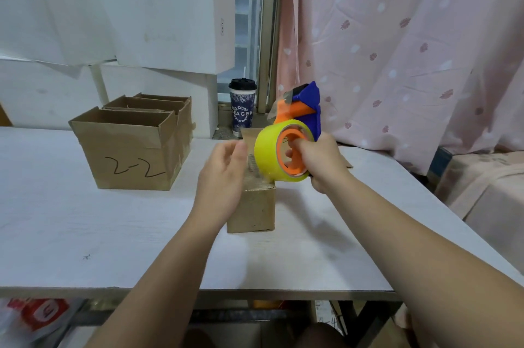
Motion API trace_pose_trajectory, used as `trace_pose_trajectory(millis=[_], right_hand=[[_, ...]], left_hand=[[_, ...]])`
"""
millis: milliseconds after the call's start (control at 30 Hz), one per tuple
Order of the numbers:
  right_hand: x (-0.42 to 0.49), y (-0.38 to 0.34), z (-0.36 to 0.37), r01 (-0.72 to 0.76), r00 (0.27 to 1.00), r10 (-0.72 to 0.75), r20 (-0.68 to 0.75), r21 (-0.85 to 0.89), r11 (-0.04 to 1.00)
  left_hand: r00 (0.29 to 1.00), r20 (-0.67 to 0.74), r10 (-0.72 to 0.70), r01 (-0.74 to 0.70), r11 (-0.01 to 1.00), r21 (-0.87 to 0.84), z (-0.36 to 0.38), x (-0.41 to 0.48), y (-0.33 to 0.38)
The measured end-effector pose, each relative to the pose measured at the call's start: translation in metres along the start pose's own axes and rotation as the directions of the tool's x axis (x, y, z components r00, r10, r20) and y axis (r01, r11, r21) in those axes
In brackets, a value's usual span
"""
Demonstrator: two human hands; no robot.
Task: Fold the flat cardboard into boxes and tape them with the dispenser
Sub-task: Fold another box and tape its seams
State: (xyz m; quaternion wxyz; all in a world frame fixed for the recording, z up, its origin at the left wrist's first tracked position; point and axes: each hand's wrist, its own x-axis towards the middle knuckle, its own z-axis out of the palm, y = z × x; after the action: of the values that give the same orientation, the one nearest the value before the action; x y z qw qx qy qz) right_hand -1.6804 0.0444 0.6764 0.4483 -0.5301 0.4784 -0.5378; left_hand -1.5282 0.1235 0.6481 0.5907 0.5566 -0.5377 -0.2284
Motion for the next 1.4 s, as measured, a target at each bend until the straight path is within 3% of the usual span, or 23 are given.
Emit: trace_pose_trajectory(millis=[67, 133, 300, 433, 567, 667, 800, 900, 1000, 1100, 1400], right_hand=[[-0.004, 0.002, 0.007, 0.079, 0.993, -0.081, -0.082, -0.026, 0.997], [-0.008, 0.002, 0.011, 0.210, 0.969, -0.222, -0.112, -0.107, 0.972], [-0.018, 0.002, 0.013, 0.474, 0.875, -0.481, 0.057, -0.302, 0.827], [-0.024, 0.002, 0.016, 0.493, 0.858, -0.508, 0.075, -0.399, 0.773], [-0.028, 0.002, 0.023, 0.510, 0.848, -0.517, 0.121, -0.455, 0.730], [-0.029, -0.001, 0.026, 0.501, 0.858, -0.498, 0.123, -0.413, 0.761], [-0.025, -0.004, 0.026, 0.433, 0.901, -0.414, 0.130, -0.289, 0.853], [-0.023, -0.002, 0.024, 0.404, 0.914, -0.377, 0.147, -0.296, 0.865], [-0.026, 0.004, 0.024, 0.441, 0.898, -0.406, 0.172, -0.334, 0.833], [-0.028, 0.010, 0.027, 0.386, 0.920, -0.341, 0.193, -0.300, 0.872], [-0.032, 0.010, 0.034, 0.504, 0.861, -0.424, 0.281, -0.362, 0.784]], left_hand=[[0.988, -0.120, 0.100, -0.093, 0.994, 0.060, 0.007, 0.006, 0.016], [0.986, -0.091, 0.139, -0.127, 0.983, 0.131, 0.015, 0.012, 0.026], [0.997, -0.070, -0.040, 0.051, 0.986, 0.160, 0.022, 0.023, 0.033], [0.983, -0.060, -0.172, 0.156, 0.965, -0.209, 0.017, 0.020, 0.039], [0.933, -0.128, -0.336, 0.249, 0.862, -0.442, 0.012, 0.019, 0.034], [0.873, -0.132, -0.470, 0.315, 0.749, -0.583, 0.005, 0.016, 0.024], [0.900, -0.111, -0.421, 0.305, 0.793, -0.527, -0.002, 0.010, 0.011], [0.906, -0.189, -0.379, 0.270, 0.860, -0.432, -0.007, 0.005, 0.001], [0.875, -0.205, -0.440, 0.289, 0.811, -0.508, -0.008, -0.003, -0.006], [0.822, -0.210, -0.529, 0.318, 0.733, -0.601, -0.005, -0.009, -0.010], [0.813, -0.271, -0.515, 0.294, 0.766, -0.572, -0.008, -0.010, -0.018]])
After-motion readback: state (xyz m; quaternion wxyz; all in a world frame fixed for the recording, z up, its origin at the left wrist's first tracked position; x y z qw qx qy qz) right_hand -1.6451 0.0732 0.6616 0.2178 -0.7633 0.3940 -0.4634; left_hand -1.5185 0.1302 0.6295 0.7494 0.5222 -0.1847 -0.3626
